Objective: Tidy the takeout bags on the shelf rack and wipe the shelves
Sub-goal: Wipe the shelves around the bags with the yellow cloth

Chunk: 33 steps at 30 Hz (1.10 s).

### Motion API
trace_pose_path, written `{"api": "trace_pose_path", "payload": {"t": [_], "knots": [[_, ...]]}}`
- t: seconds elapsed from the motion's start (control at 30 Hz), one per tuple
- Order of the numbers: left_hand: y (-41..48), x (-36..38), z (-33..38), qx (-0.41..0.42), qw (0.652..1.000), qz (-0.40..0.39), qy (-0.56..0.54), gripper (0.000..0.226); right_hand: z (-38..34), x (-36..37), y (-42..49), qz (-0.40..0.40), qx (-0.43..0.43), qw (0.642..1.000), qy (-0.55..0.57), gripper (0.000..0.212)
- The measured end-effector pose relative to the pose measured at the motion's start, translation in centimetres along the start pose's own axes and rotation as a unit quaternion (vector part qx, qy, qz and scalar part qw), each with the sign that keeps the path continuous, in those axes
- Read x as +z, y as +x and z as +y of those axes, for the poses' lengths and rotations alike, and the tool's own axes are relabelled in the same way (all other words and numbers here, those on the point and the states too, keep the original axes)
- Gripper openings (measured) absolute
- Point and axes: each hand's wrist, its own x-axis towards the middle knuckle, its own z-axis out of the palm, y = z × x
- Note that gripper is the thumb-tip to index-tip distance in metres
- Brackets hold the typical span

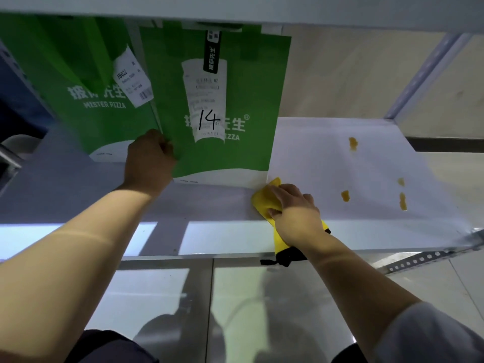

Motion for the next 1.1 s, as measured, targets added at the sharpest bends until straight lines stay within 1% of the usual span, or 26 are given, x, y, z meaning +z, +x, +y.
{"api": "trace_pose_path", "payload": {"t": [0.1,0.17,0.33,0.4,0.47,0.53,0.63,0.73,0.8,0.9,1.0,1.1], "knots": [[-0.5,0.1,0.3,-0.005,1.000,0.002,-0.017,0.016,0.2,0.0,-0.3,0.001,0.000,1.000,0.000,0.052],[-1.2,0.3,0.9,-0.009,0.999,0.018,-0.031,0.022,0.4,-0.1,-0.7,0.002,-0.008,1.000,0.006,0.050],[-3.9,0.8,2.8,-0.090,0.993,0.042,-0.061,0.047,1.2,-0.9,-2.3,-0.001,-0.013,0.999,0.052,0.050],[-5.5,1.0,3.6,-0.105,0.992,0.032,-0.060,0.048,1.8,-1.3,-3.0,0.001,-0.015,0.999,0.051,0.050],[-7.2,1.5,4.4,-0.089,0.994,0.021,-0.051,0.043,2.7,-1.6,-3.7,0.000,-0.012,0.998,0.057,0.051],[-8.9,1.9,5.3,-0.075,0.996,0.001,-0.055,0.039,3.9,-1.9,-4.4,-0.003,-0.012,0.998,0.064,0.051],[-10.9,2.7,6.9,-0.068,0.994,-0.049,-0.064,0.035,5.6,-2.3,-5.4,-0.008,-0.021,0.997,0.073,0.049],[-12.5,3.3,9.4,-0.064,0.992,-0.098,-0.038,0.033,7.5,-3.2,-6.6,-0.010,-0.046,0.995,0.083,0.050],[-13.4,3.6,11.4,-0.057,0.988,-0.145,-0.019,0.035,8.5,-4.0,-7.7,-0.003,-0.051,0.994,0.094,0.049],[-13.6,4.1,14.4,-0.031,0.979,-0.200,-0.018,0.035,9.8,-5.2,-8.9,0.041,-0.038,0.993,0.106,0.049],[-13.5,5.5,15.9,0.016,0.978,-0.208,-0.017,0.034,11.3,-5.7,-8.7,0.080,-0.022,0.992,0.100,0.049],[-13.6,7.4,16.0,0.046,0.970,-0.239,0.002,0.038,13.0,-6.2,-7.8,0.125,0.000,0.987,0.105,0.048]]}}
